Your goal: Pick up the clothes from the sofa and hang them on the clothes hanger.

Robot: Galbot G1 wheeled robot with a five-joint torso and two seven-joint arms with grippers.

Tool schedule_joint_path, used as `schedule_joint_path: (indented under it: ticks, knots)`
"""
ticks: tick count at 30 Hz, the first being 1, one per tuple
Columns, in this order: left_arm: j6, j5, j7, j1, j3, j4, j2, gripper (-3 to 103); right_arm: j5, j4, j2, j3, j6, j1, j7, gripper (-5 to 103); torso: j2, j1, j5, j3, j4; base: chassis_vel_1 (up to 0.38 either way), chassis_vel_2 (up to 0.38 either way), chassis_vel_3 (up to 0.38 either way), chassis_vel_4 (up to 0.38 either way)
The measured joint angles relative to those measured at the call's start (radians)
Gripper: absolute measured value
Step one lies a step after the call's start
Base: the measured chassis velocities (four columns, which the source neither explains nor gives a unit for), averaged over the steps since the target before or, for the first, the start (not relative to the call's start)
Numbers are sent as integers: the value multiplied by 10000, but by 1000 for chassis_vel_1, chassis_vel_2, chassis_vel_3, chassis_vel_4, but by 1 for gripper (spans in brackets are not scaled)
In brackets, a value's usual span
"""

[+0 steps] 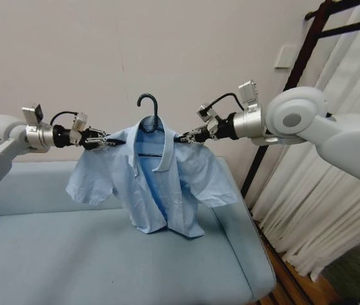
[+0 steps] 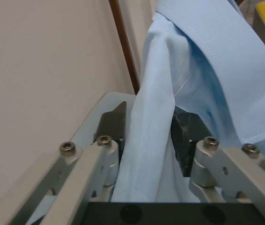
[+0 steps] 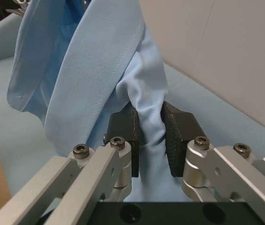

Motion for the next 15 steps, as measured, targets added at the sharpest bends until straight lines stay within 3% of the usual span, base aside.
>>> schedule_joint_path:
  ticks: [2, 3, 8, 9, 13, 15]
  knots:
    - [1, -154, -562, 31, 32, 0, -14, 36, -1, 27, -85, 100, 5, -94, 80, 14, 0, 0, 3, 0, 0, 0, 0, 0, 0]
    - [1, -154, -562, 31, 32, 0, -14, 36, -1, 27, -85, 100, 5, -94, 80, 14, 0, 0, 3, 0, 0, 0, 0, 0, 0]
    - [25, -365, -1325, 54, 49, 314, -65, 57, 6, 122, -360, 474, 16, -394, 370, 8, 0, 0, 1, 0, 0, 0, 0, 0, 0]
    - [25, -365, -1325, 54, 49, 314, -65, 57, 6, 122, -360, 474, 16, -394, 370, 8, 0, 0, 1, 0, 0, 0, 0, 0, 0]
    - [60, -466, -1574, 18, 31, 292, -23, 79, 57, 269, -486, 838, 22, -746, 661, 8, 0, 0, 2, 0, 0, 0, 0, 0, 0]
    - [65, -477, -1611, 18, 18, 251, -11, 79, 67, 322, -503, 951, 32, -854, 744, 8, 0, 0, 1, 0, 0, 0, 0, 0, 0]
